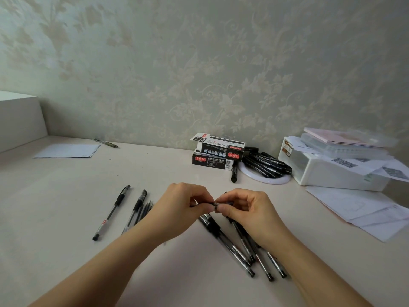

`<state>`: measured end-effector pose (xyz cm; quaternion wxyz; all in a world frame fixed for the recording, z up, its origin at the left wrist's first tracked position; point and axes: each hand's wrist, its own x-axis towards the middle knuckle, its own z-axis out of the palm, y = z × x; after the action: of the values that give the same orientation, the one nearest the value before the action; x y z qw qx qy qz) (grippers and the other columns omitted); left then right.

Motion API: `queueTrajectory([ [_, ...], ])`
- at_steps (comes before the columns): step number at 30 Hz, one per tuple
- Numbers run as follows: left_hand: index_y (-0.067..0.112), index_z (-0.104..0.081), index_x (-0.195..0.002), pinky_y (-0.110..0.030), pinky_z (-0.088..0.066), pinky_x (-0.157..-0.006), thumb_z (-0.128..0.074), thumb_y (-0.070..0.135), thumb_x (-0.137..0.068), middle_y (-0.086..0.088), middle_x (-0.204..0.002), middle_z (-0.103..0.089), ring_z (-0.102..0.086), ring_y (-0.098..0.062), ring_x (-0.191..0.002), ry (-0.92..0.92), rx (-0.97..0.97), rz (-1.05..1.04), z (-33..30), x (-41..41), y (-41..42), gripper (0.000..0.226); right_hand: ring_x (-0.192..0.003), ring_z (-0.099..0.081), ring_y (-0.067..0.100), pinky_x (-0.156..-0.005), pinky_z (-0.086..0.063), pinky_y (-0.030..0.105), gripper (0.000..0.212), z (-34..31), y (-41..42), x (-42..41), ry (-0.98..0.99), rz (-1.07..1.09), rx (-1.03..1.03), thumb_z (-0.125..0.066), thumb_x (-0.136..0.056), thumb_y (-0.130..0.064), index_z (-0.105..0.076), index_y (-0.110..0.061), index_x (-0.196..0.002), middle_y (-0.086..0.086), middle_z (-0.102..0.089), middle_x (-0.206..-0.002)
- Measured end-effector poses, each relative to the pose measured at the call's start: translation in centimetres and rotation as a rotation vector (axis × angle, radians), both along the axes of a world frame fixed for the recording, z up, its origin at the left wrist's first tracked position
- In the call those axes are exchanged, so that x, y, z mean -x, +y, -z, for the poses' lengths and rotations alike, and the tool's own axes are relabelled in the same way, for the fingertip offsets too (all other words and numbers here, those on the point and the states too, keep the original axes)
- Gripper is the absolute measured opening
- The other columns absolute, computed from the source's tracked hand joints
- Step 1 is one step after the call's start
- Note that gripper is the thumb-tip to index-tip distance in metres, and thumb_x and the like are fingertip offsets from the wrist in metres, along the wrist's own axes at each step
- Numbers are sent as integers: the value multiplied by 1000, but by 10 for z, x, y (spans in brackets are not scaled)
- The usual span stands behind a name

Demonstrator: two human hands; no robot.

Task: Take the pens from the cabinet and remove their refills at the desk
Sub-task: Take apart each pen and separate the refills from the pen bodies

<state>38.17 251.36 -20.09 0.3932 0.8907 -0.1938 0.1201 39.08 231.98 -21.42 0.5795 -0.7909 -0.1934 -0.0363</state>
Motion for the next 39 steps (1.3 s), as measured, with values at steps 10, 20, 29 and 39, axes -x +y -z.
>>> queueTrajectory([
  [10,37,-71,-76,-8,-36,-54,-72,26,-84,24,-62,-62,-53,3,-56,-4,28,5,-1,2,-1,13,-85,-72,25,-86,-59,40,15,-2,-2,1,-12,0,21,-79,-81,-19,-77,-32,-88,0,-76,-84],
  [20,33,-67,-82,-9,-36,-54,-67,28,-87,18,-73,-63,-51,-2,-54,-160,108,-91,-3,7,-12,8,-82,-72,16,-82,-58,28,22,-8,7,0,-80,52,-106,-73,-87,-24,-67,-36,-104,0,-76,-86],
  [29,22,-65,-87,-31,-43,-66,-61,27,-88,-1,-85,-63,-59,-24,-81,-10,-242,-652,-8,-12,59,7,-58,-54,-3,-55,-41,9,13,0,-2,-2,-179,344,347,-75,-82,-33,-67,-26,-77,-10,-65,-66],
  [39,16,-57,-102,-35,-51,-78,-55,23,-91,-5,-100,-60,-56,-27,-92,260,-492,-755,1,-19,86,14,-72,-54,1,-69,-47,20,23,8,12,7,-246,266,641,-69,-82,-50,-67,-27,-84,-13,-55,-74],
])
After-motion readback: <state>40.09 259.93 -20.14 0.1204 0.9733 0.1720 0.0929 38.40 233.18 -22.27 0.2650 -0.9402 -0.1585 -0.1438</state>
